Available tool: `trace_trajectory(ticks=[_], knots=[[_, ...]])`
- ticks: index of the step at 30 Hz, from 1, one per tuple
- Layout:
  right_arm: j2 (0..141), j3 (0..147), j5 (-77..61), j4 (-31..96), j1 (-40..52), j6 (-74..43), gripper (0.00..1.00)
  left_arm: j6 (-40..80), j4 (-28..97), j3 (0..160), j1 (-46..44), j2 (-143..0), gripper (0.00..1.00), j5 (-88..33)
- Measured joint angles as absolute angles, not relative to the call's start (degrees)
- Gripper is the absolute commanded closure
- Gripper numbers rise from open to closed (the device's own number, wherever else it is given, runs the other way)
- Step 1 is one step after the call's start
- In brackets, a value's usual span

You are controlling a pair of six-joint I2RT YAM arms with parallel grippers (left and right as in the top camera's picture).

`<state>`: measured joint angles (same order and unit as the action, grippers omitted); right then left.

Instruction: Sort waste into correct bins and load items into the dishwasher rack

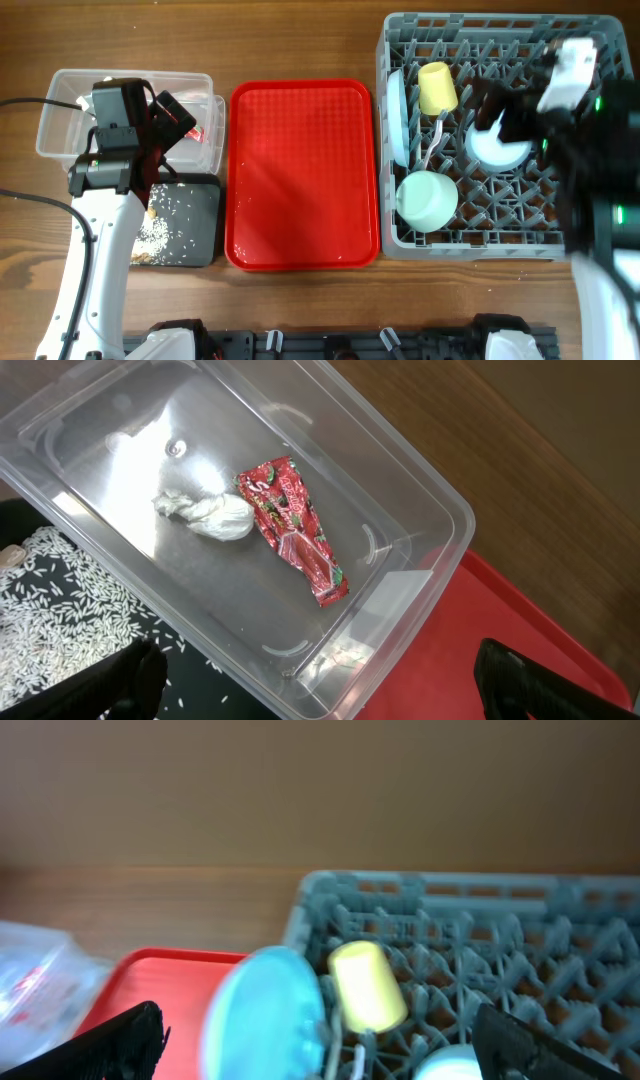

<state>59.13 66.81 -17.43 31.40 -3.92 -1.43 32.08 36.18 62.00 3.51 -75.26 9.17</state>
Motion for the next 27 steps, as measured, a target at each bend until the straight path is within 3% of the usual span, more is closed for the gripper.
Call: trace_trajectory(ticks=[10,16,27], knots=[[32.6,64.0,-9.5,27.0,14.2,11.9,0.0,32.1,36.2,62.0,3.5,-75.3,0.0,9.2],[18.5,54.5,-8.3,20.6,15.2,14.9,0.0,32.1,36.2,62.0,3.5,-75.3,0.0,9.2],[1.1,18.6,-7.8,-12.9,13.7,15.8,0.0,32.1,36.2,62.0,3.5,-75.3,0.0,9.2]])
